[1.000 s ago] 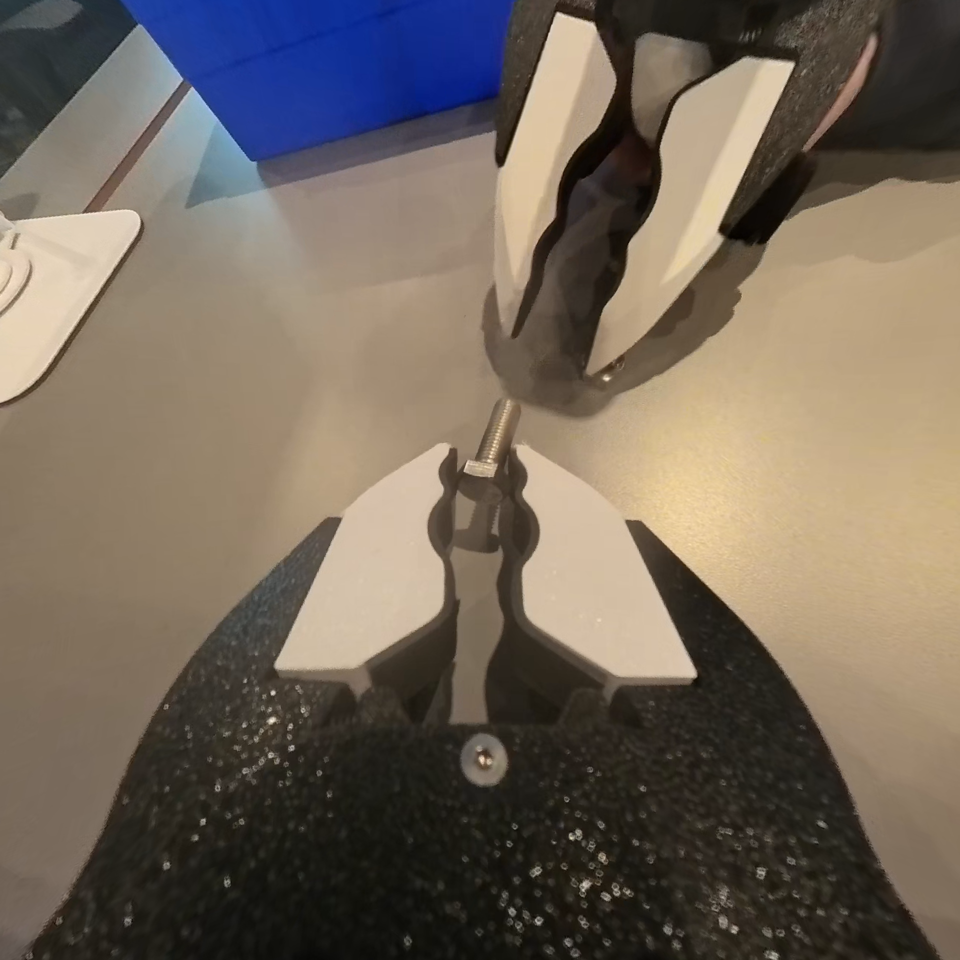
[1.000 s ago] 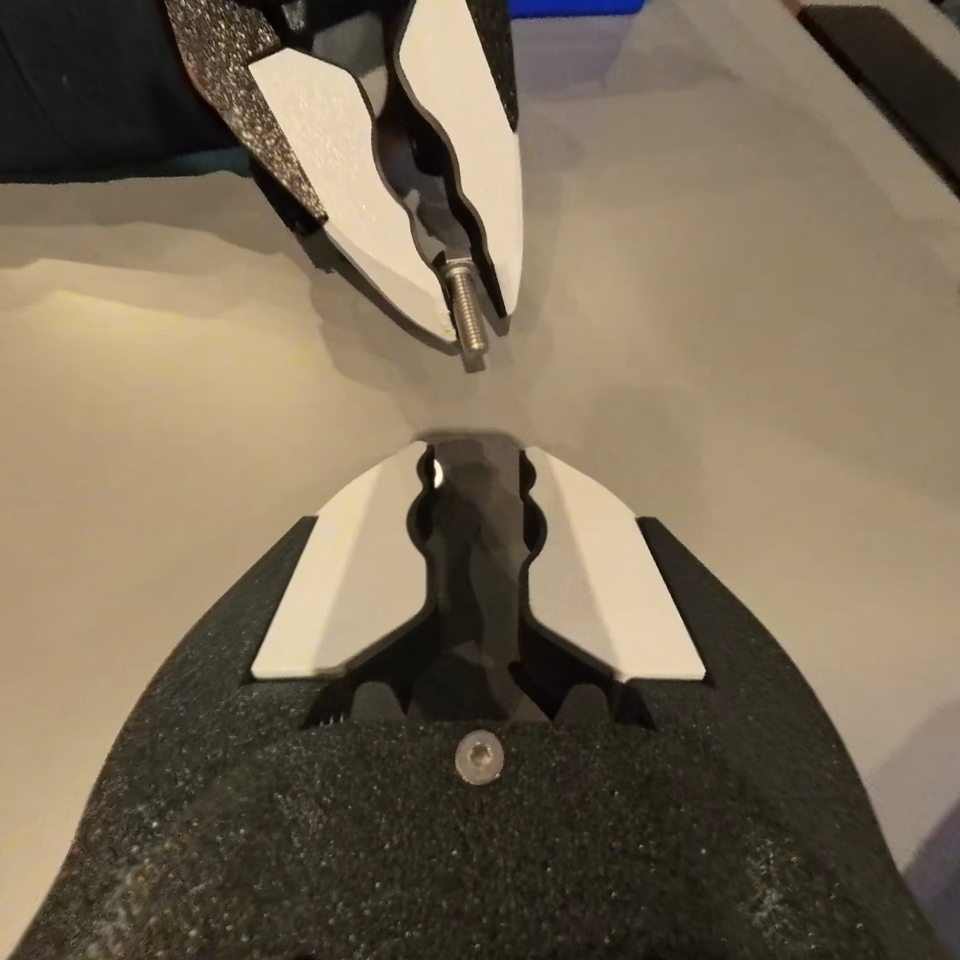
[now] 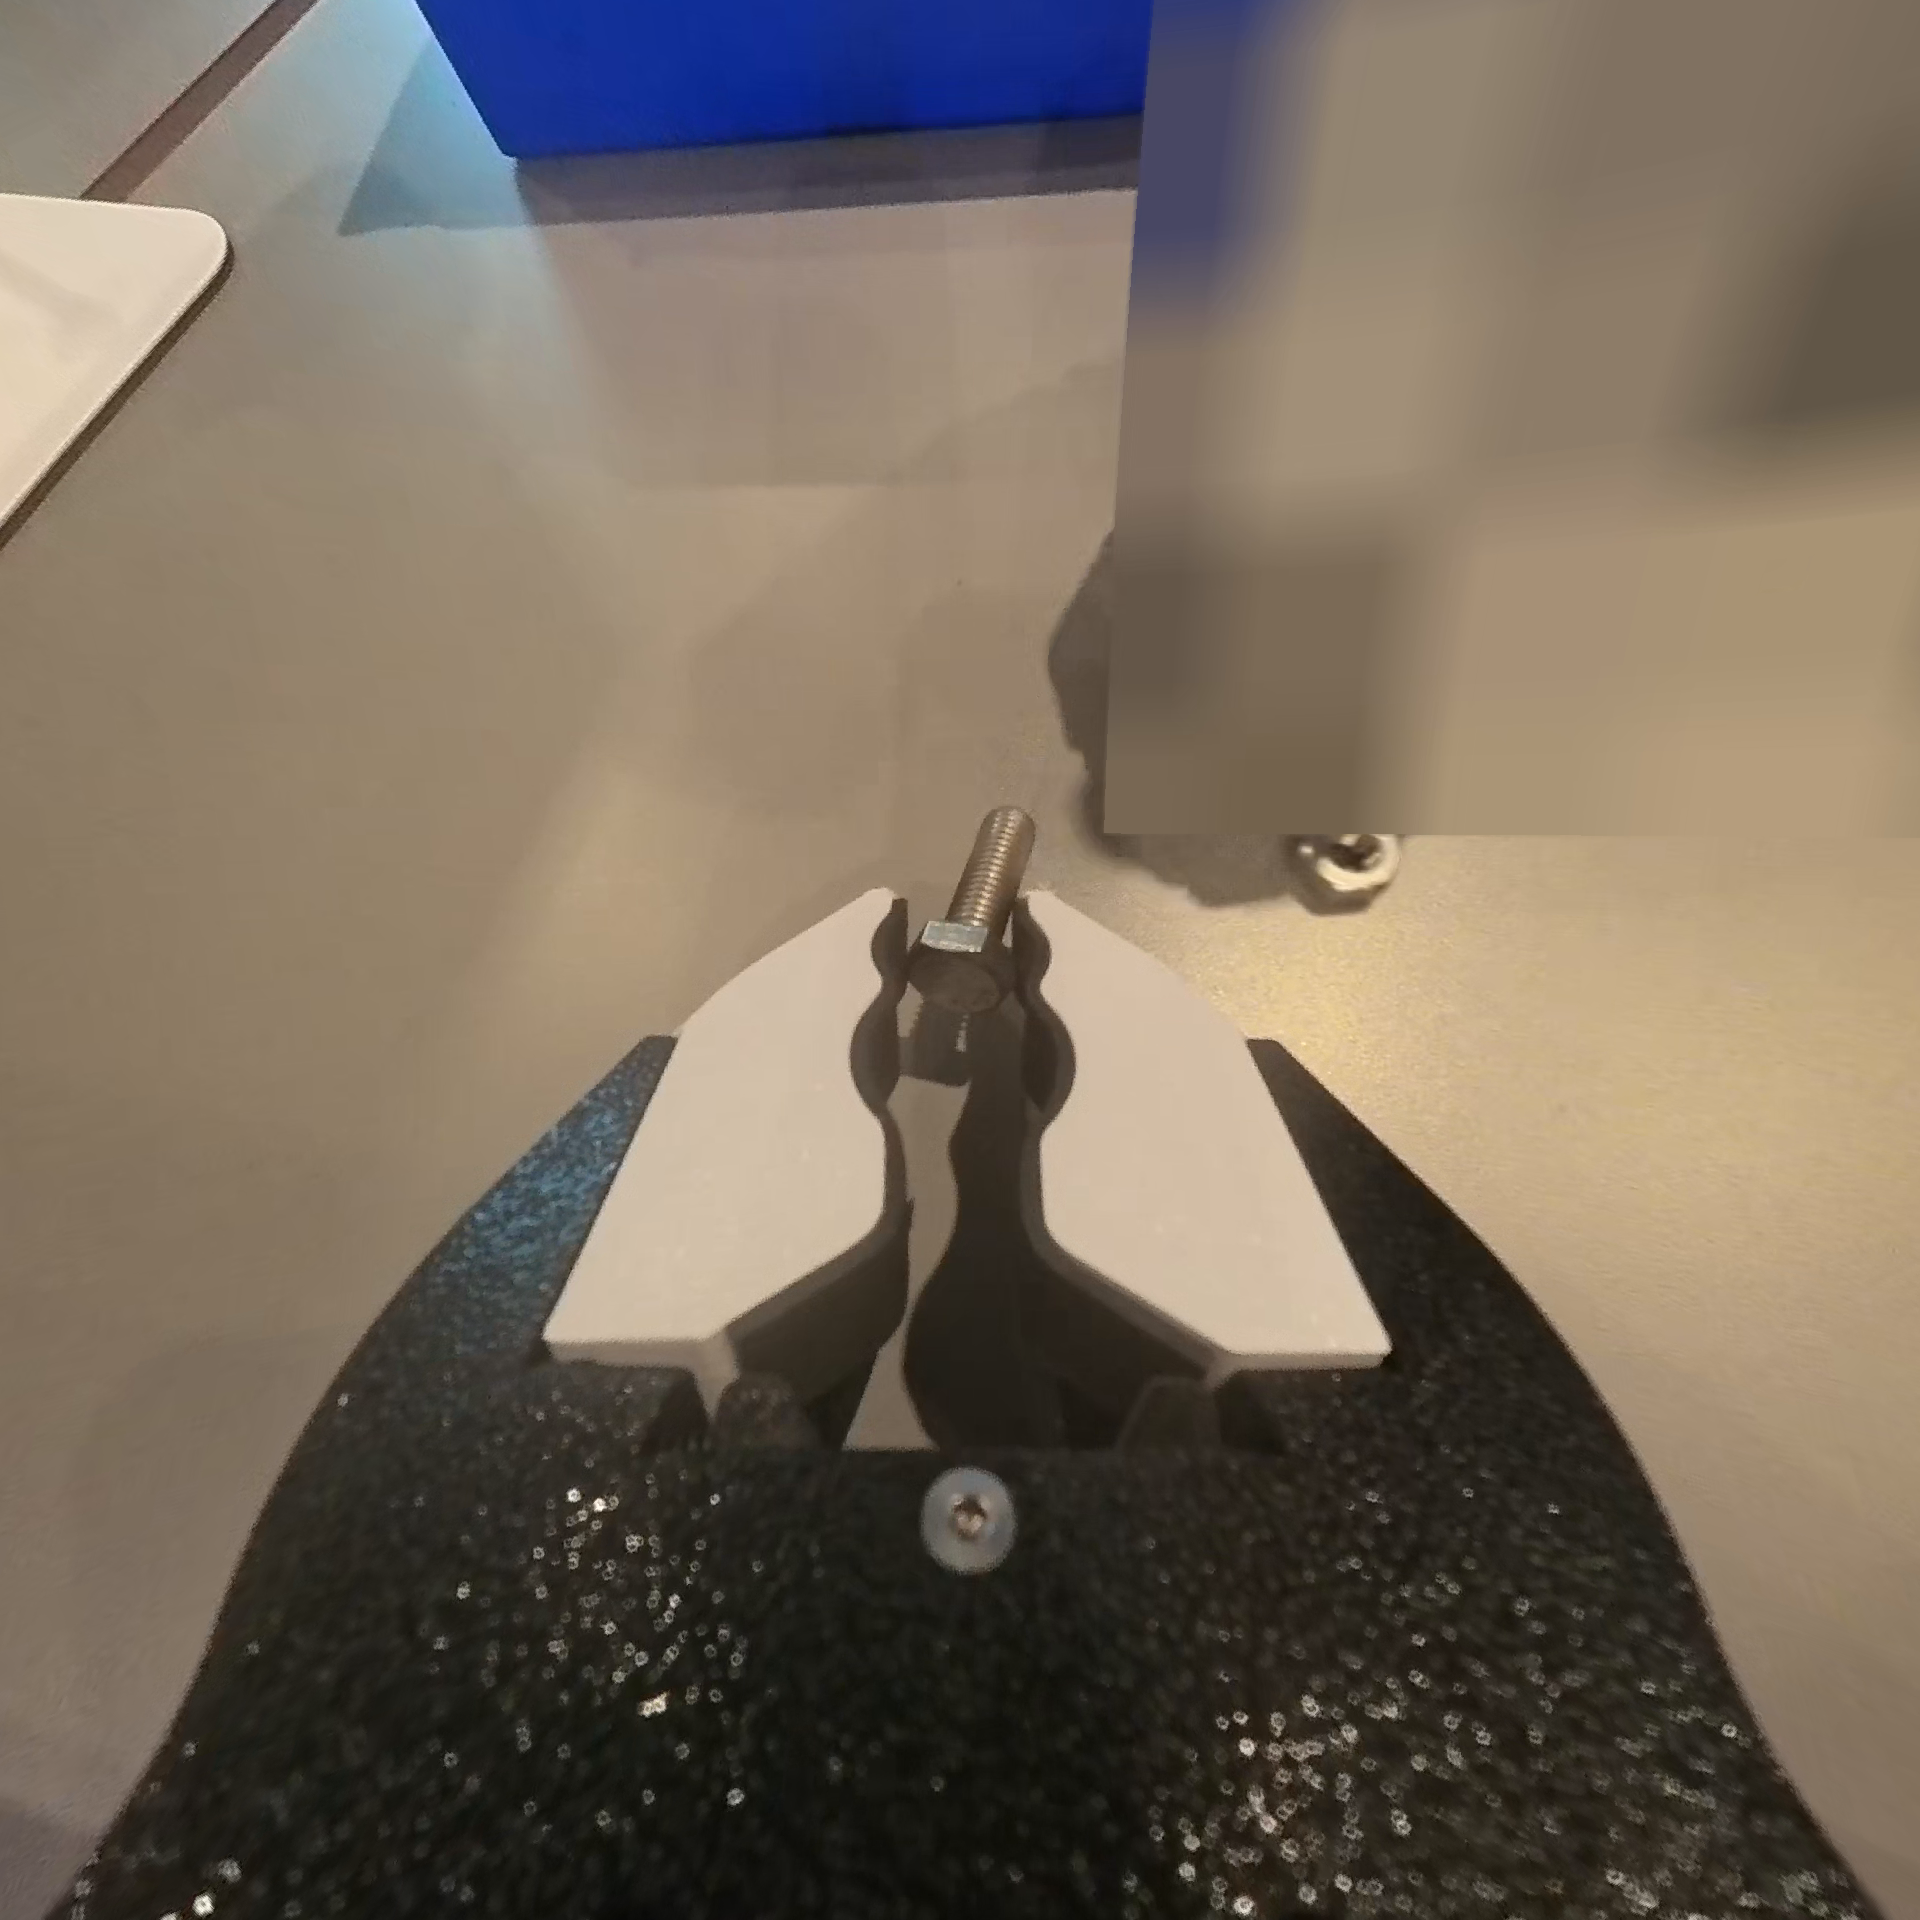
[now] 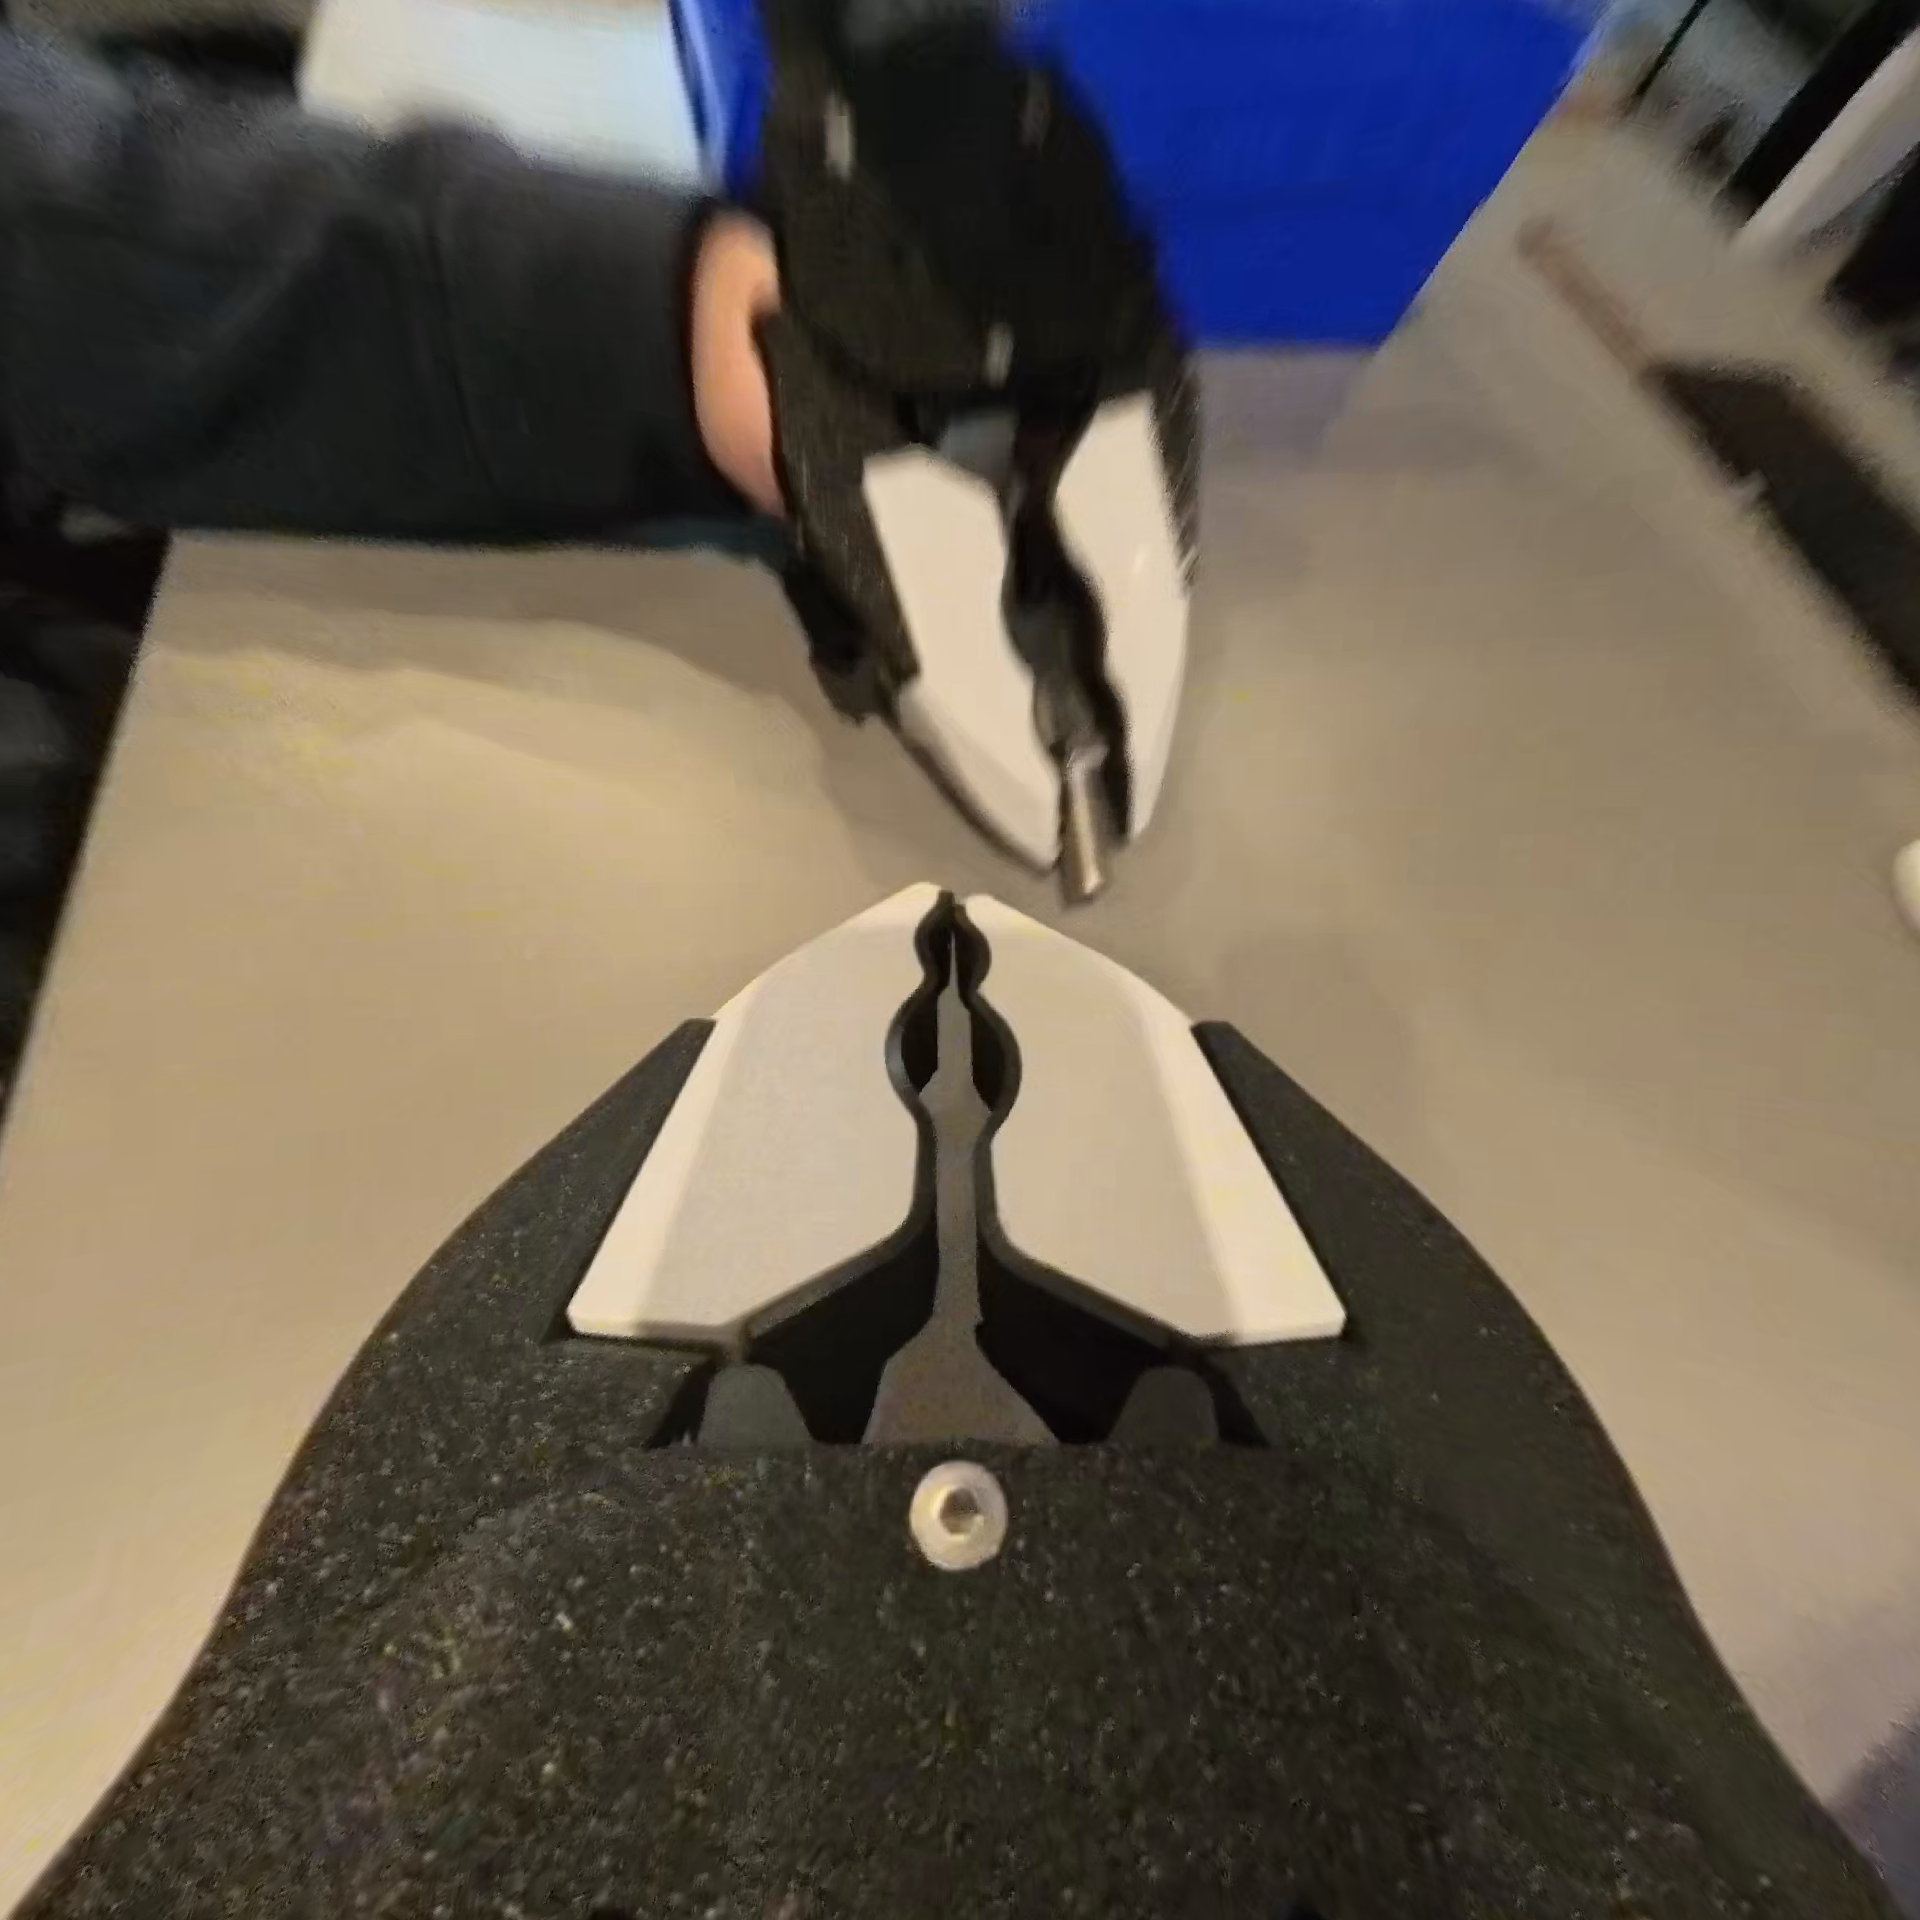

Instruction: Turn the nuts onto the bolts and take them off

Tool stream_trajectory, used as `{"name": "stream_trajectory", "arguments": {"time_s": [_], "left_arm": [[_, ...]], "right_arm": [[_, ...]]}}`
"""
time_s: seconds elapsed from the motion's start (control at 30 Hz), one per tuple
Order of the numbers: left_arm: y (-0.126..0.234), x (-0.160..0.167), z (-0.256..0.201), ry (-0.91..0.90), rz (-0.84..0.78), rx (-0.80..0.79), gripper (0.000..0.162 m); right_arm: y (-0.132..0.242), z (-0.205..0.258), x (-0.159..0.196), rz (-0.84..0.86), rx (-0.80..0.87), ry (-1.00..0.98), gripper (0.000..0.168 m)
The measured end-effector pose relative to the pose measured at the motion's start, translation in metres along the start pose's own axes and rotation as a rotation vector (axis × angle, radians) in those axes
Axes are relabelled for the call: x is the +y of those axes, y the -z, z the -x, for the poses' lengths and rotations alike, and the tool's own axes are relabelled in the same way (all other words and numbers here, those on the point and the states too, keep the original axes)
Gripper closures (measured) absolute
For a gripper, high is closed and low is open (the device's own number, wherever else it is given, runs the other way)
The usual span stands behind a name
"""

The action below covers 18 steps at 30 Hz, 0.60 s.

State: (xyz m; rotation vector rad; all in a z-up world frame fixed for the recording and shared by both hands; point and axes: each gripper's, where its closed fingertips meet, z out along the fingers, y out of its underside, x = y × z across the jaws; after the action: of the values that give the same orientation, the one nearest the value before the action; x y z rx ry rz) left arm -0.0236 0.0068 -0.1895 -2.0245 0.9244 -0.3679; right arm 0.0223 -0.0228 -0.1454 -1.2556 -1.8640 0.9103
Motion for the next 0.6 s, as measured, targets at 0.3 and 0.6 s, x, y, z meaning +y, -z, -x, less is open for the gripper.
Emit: {"name": "stream_trajectory", "arguments": {"time_s": [0.3, 0.6], "left_arm": [[0.0, 0.0, 0.0, 0.002, 0.001, 0.002, 0.143], [0.0, 0.0, 0.0, 0.007, 0.003, 0.007, 0.144]], "right_arm": [[0.031, -0.003, 0.001, -0.122, -0.085, -0.107, 0.149], [-0.025, 0.031, 0.035, 0.239, -0.25, -0.039, 0.14]]}}
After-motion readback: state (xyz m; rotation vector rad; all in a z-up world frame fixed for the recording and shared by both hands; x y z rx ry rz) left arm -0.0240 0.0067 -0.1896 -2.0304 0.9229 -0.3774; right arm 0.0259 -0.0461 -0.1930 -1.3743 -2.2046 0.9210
